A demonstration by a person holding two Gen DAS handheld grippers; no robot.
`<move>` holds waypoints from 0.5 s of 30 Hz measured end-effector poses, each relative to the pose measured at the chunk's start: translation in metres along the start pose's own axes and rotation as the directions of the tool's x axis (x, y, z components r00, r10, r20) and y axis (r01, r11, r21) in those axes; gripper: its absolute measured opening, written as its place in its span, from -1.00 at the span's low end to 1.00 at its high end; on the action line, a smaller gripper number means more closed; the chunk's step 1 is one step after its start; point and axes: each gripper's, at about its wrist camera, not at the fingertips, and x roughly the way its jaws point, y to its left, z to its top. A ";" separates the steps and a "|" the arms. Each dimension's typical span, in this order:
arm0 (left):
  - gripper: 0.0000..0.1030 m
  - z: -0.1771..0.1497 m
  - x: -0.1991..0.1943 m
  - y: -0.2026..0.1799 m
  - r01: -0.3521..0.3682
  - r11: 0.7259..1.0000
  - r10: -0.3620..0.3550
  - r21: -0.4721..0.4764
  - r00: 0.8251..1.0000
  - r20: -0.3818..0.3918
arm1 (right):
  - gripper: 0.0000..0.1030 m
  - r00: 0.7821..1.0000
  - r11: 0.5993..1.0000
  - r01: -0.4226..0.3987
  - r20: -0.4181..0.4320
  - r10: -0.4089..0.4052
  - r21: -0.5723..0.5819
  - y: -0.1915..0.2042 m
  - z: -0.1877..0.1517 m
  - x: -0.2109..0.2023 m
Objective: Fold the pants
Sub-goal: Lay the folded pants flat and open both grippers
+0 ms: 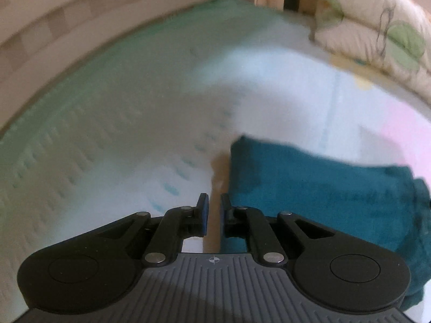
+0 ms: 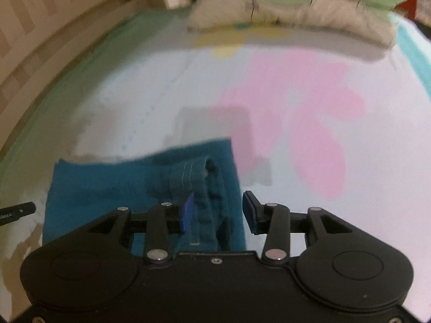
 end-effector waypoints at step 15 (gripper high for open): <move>-0.81 -0.089 -0.001 -0.057 0.173 0.985 -0.164 0.021 0.963 -0.215 | -0.11 0.995 0.986 -0.079 -0.073 0.069 -0.145 0.045 -0.096 -0.005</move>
